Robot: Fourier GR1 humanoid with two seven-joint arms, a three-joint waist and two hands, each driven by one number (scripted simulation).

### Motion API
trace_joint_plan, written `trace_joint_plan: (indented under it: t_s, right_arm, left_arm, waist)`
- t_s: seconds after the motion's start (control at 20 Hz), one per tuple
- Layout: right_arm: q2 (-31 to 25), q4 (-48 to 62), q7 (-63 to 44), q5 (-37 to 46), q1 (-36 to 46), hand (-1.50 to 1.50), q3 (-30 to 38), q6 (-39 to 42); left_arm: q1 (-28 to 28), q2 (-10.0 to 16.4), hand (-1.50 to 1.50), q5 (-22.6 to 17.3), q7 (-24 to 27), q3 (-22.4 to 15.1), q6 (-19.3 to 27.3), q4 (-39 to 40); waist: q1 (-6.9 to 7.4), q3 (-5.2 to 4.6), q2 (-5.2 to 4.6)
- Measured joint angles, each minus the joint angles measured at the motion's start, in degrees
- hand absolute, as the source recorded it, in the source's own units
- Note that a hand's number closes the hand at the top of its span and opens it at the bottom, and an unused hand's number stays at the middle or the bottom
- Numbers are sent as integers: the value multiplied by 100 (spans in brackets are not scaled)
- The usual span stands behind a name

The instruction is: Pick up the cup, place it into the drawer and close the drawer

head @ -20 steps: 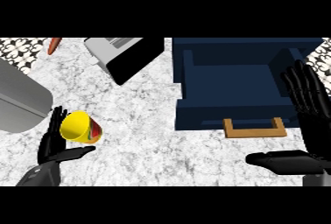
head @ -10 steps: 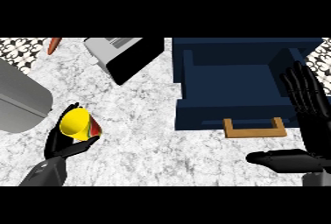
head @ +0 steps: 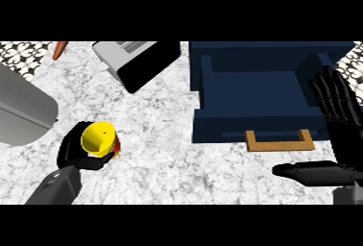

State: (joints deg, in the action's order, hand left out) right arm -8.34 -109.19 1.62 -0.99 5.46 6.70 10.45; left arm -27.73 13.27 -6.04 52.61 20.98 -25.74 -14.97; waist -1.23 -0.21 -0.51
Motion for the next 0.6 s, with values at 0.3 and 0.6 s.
trace_joint_plan:
  t_s: [0.3, 0.6]
  right_arm:
    - [24, -67, -18, 84, -29, -150, -70, -21]
    - [19, 2, 102, 111, -101, -150, -30, -9]
  left_arm:
    - [74, -91, 150, -166, 222, 144, 211, -160]
    - [86, -185, 150, -244, 443, 196, 450, -428]
  waist:
    - [-2, 1, 3]
    - [20, 6, 12]
